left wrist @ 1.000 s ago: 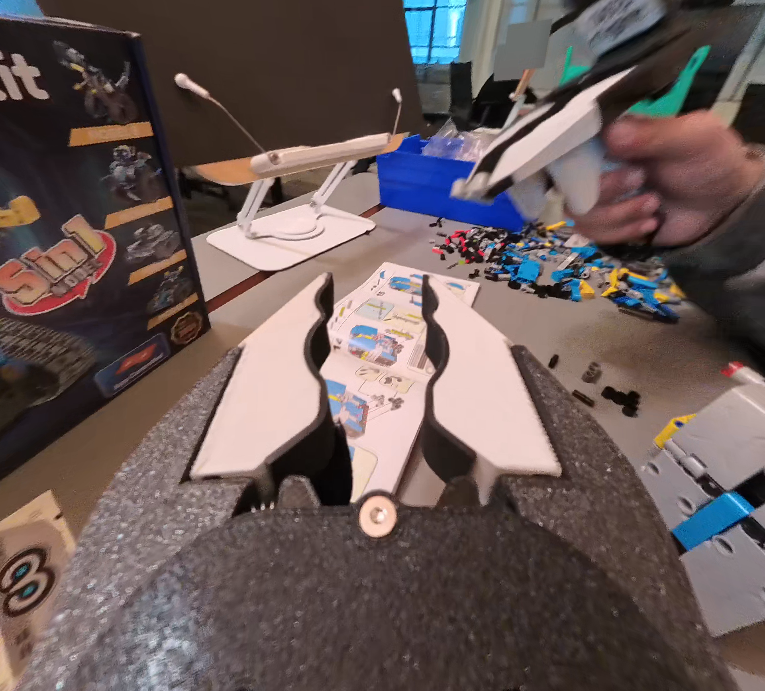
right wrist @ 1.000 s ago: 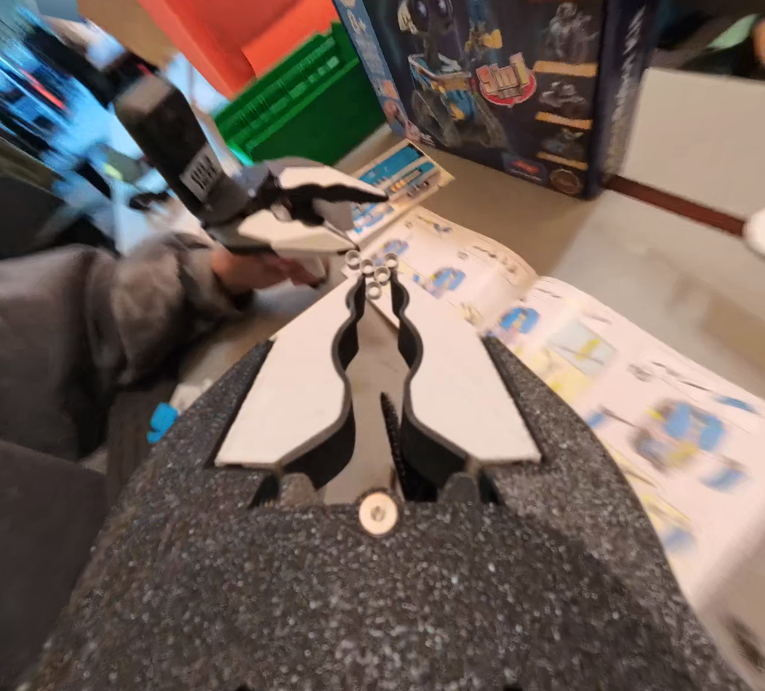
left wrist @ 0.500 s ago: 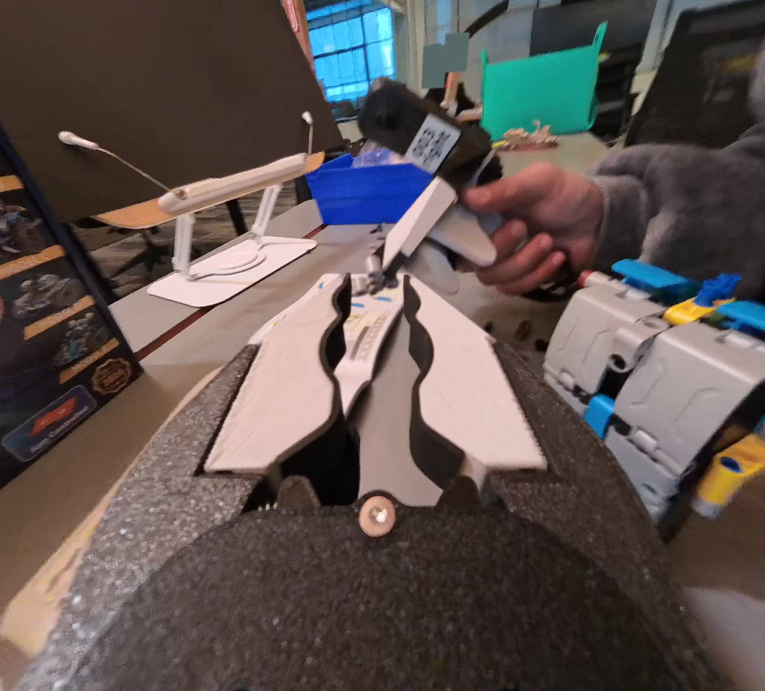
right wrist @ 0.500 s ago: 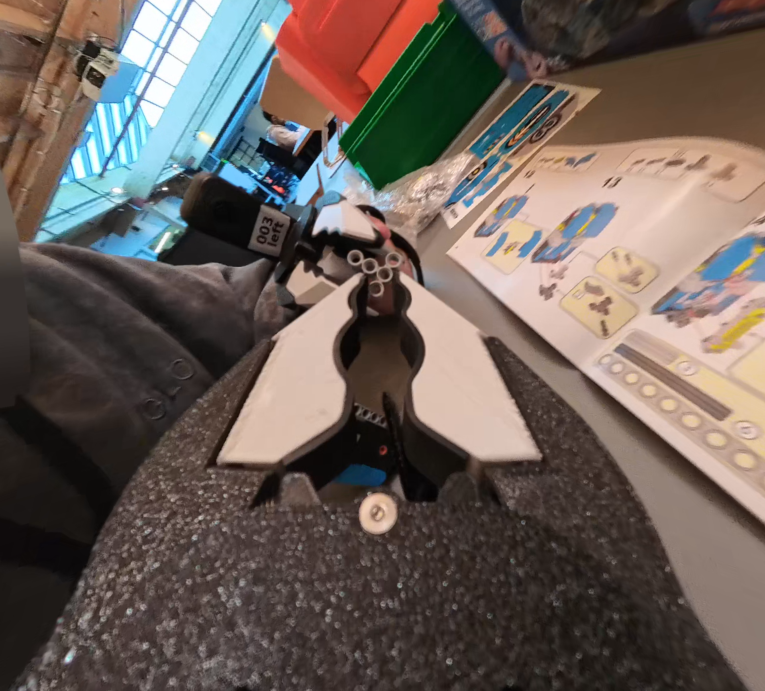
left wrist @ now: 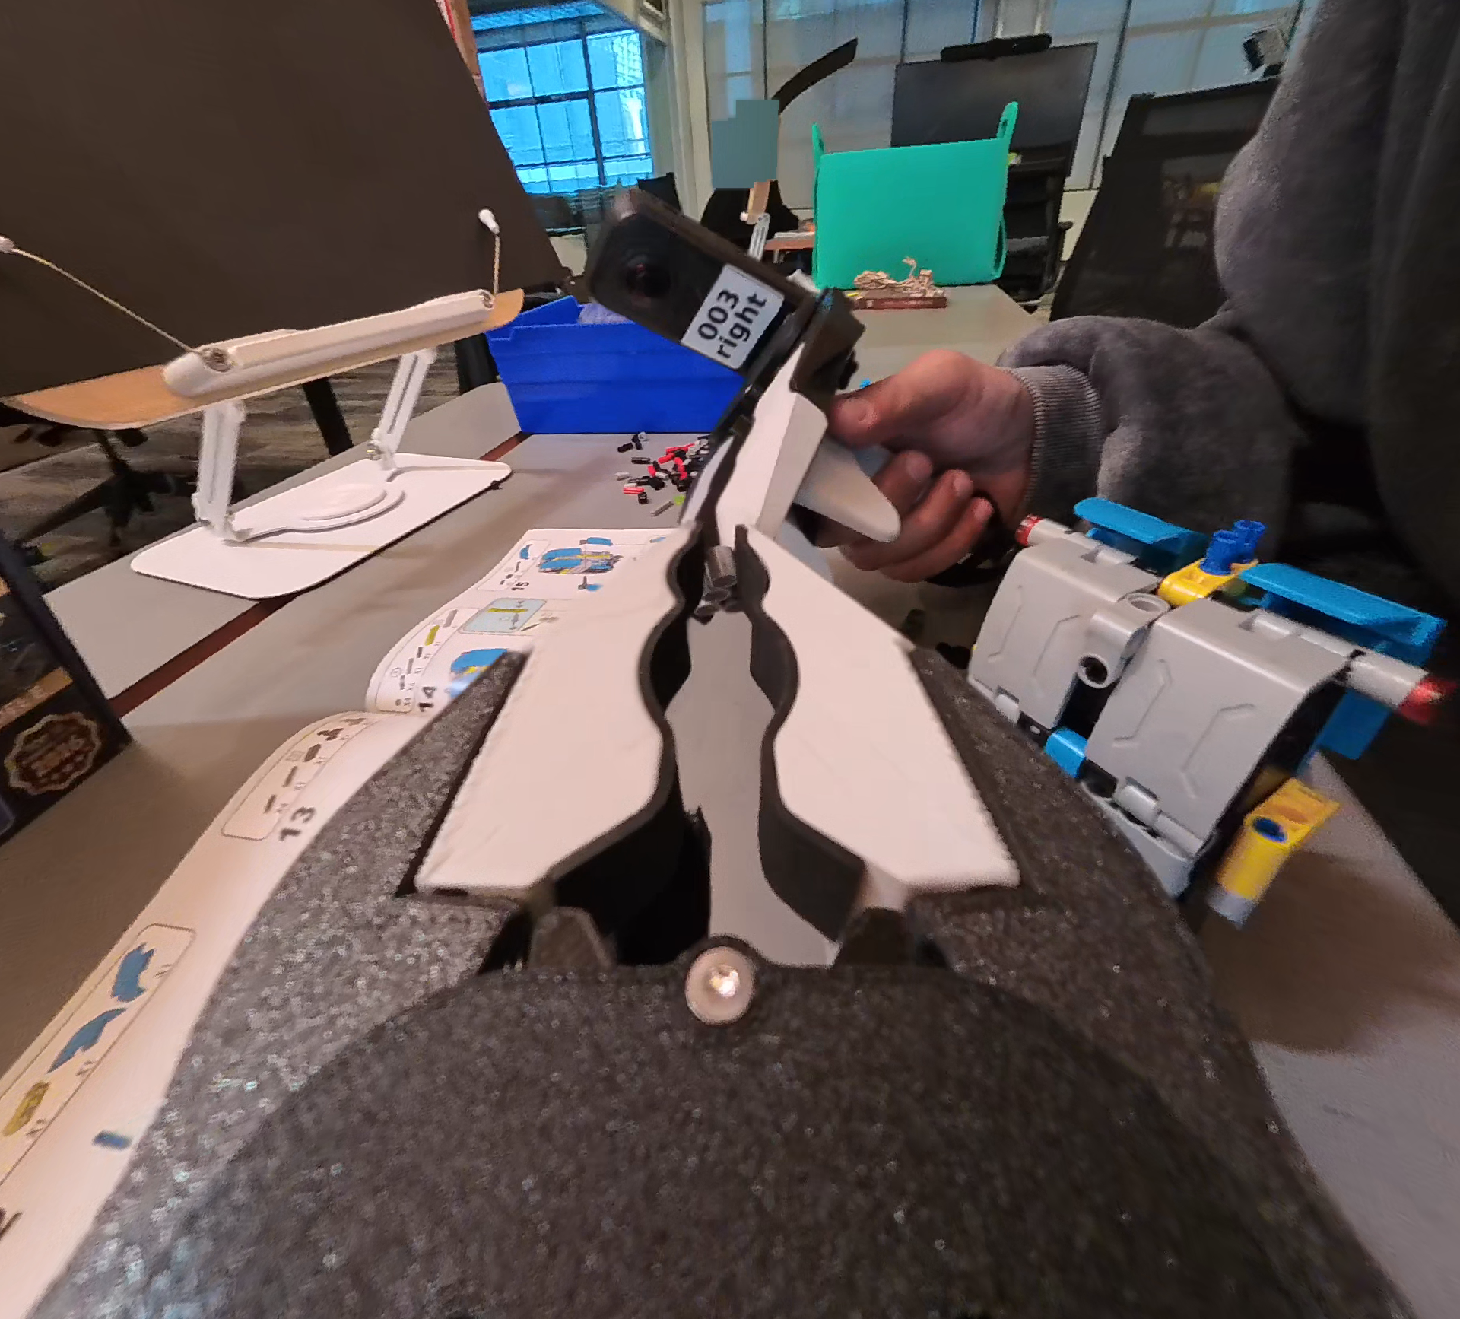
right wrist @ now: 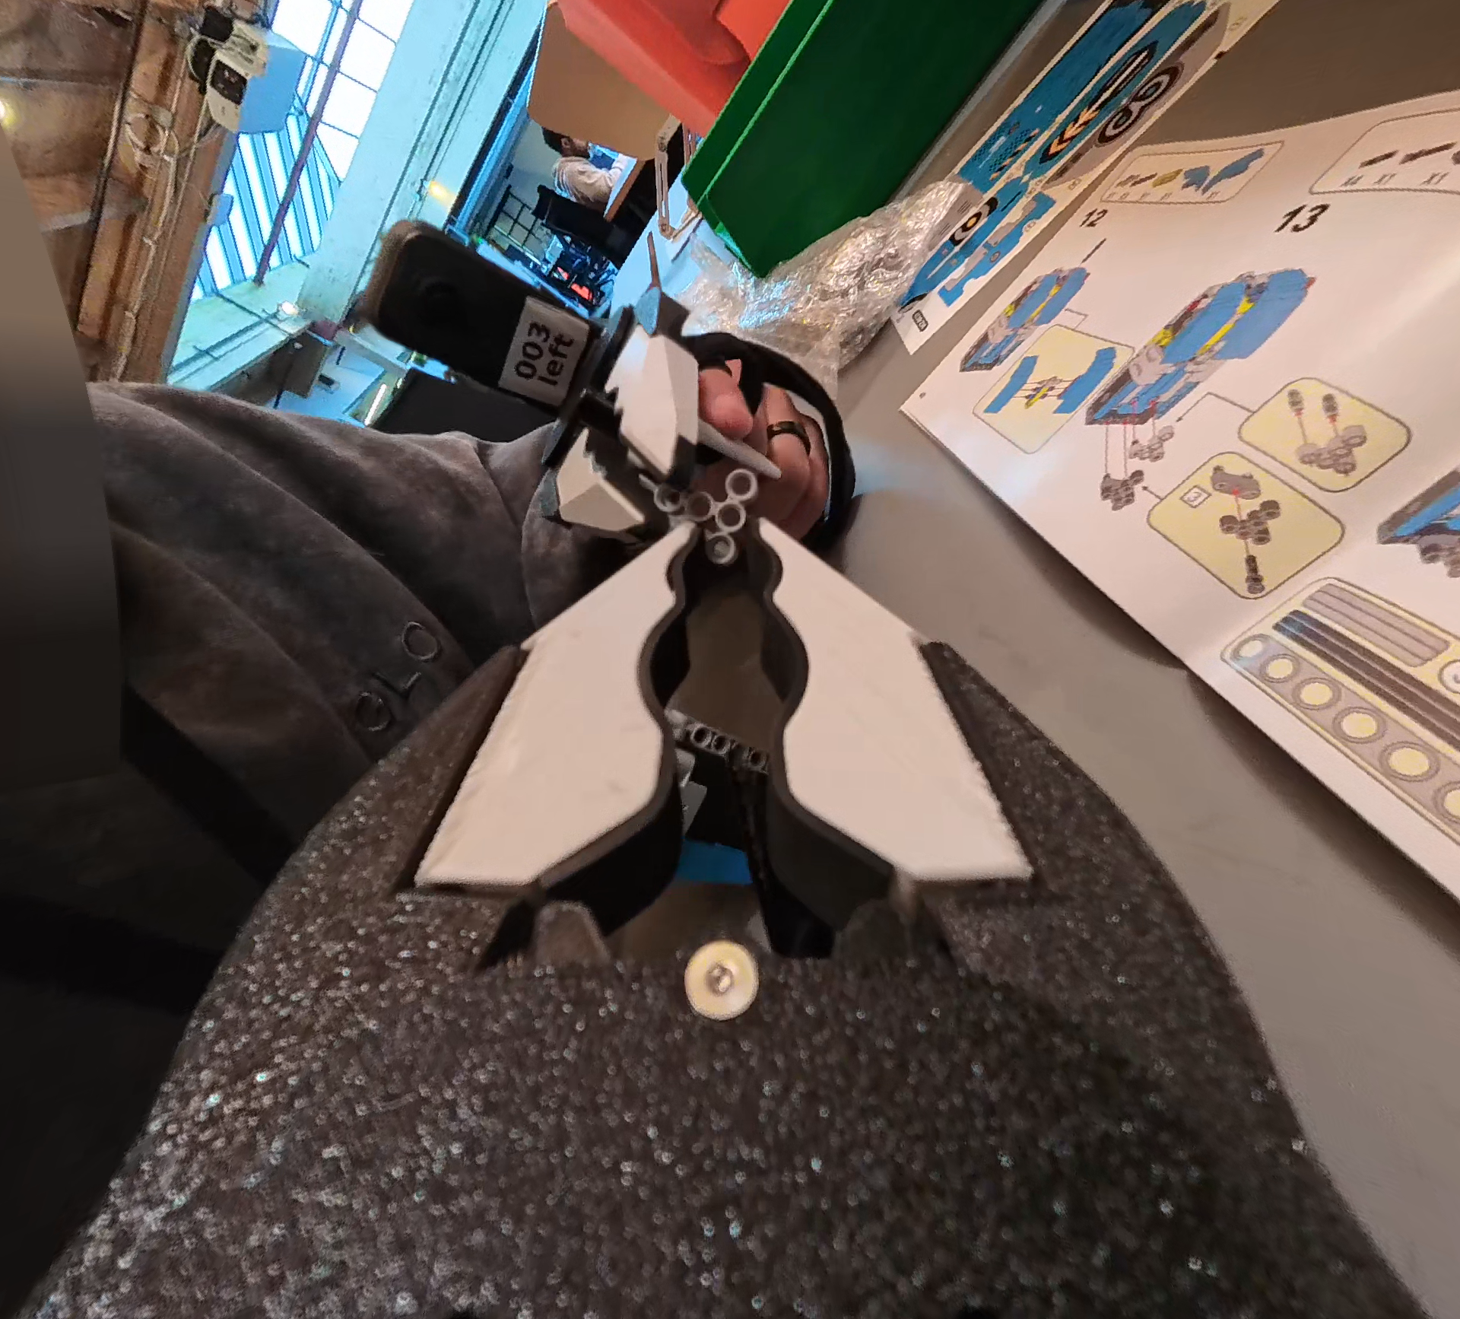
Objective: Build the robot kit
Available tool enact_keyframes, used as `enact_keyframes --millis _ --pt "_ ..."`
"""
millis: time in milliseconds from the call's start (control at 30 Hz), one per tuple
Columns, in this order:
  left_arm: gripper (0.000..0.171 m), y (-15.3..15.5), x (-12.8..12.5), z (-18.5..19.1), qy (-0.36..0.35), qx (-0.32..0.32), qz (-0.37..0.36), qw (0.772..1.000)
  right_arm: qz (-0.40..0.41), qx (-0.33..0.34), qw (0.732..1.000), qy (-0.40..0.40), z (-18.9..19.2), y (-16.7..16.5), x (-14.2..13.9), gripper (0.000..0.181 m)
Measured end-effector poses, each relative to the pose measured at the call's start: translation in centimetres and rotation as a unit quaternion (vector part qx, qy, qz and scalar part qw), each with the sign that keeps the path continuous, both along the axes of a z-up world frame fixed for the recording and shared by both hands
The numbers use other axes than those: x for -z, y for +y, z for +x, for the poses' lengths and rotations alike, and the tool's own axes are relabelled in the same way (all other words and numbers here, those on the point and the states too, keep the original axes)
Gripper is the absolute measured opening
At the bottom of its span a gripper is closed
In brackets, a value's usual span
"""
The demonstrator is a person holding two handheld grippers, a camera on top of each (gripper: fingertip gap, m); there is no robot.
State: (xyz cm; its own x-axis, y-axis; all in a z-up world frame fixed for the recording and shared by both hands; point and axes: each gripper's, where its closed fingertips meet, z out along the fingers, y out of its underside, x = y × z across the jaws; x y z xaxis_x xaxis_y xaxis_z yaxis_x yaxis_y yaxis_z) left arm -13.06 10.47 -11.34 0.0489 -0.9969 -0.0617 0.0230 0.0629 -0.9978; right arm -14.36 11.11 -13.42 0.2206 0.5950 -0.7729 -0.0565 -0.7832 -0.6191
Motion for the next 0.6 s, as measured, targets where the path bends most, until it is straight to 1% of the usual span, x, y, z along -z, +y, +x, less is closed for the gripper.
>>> enact_keyframes --millis 100,167,233,333,400,467,533,600 --pt "0.006 -0.3 -0.5 -0.3 -0.017 0.024 -0.036 0.999 0.020 -0.017 1.000 -0.003 -0.2 -0.5 -0.2 0.010" --pt "0.006 -0.2 -1.0 -0.7 -0.035 0.040 -0.071 0.996 0.046 -0.033 0.998 -0.018 -0.1 -0.8 -0.4 0.019" --pt "0.006 -0.3 -1.3 -0.9 -0.047 0.065 -0.108 0.991 0.103 -0.029 0.993 -0.047 0.4 -0.7 -0.5 0.030" --pt "0.006 -0.9 -1.6 -1.0 -0.056 0.107 -0.154 0.981 0.192 -0.025 0.978 -0.081 0.5 -0.8 -0.9 0.043" --pt "0.006 -1.5 -1.7 -1.0 -0.059 0.133 -0.175 0.974 0.229 -0.033 0.969 -0.083 0.0 -1.4 -1.3 0.044" --pt "0.006 -2.1 -1.8 -1.0 -0.058 0.159 -0.193 0.967 0.251 -0.043 0.963 -0.087 -0.5 -1.9 -1.3 0.042" --pt "0.006 -2.3 -1.7 -0.9 -0.054 0.167 -0.199 0.964 0.261 -0.063 0.960 -0.084 -1.0 -2.8 -1.3 0.036" --pt "0.006 -2.4 -1.7 -0.9 -0.055 0.171 -0.204 0.962 0.268 -0.062 0.957 -0.089 -1.1 -2.8 -1.3 0.032"
